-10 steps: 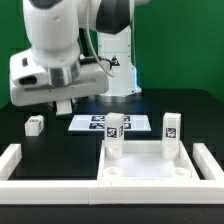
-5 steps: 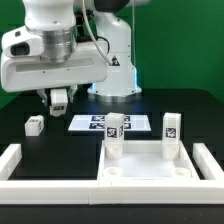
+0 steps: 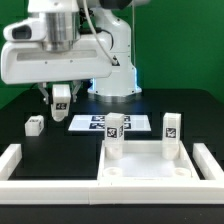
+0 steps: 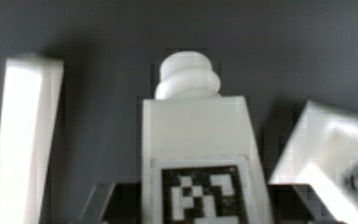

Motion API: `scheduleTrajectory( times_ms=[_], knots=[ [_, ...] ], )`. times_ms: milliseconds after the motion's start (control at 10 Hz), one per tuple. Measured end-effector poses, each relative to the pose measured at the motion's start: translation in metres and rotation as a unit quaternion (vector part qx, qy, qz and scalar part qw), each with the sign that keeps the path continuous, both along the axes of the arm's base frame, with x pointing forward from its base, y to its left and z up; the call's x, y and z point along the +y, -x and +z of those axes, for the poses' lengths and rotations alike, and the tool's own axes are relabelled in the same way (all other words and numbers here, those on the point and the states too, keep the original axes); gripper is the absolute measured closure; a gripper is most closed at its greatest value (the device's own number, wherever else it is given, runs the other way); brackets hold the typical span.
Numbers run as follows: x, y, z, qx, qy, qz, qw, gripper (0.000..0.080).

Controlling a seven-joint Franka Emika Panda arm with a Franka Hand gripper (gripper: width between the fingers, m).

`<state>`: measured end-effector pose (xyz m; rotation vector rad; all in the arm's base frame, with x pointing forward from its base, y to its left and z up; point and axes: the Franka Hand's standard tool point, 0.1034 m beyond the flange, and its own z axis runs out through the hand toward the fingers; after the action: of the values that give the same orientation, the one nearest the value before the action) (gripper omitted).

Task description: Assemble square table

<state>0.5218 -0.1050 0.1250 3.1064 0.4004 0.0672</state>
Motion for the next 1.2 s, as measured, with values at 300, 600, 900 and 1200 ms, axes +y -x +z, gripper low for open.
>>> scheduleTrajectory(
  times_ms=[300, 600, 900, 1200],
  knots=[
    [0.051, -0.050, 0.017, -0.089, -0.029, -0.069, 0.993, 0.0515],
    [0.049, -0.059, 0.018, -0.185, -0.010, -0.074, 0.980, 0.0515],
    [0.040, -0.058, 0.017, -0.216, 0.007, -0.069, 0.974, 0.0515],
    [0.068, -0.046, 0.001, -0.216, -0.011, -0.105, 0.971, 0.0514]
  ],
)
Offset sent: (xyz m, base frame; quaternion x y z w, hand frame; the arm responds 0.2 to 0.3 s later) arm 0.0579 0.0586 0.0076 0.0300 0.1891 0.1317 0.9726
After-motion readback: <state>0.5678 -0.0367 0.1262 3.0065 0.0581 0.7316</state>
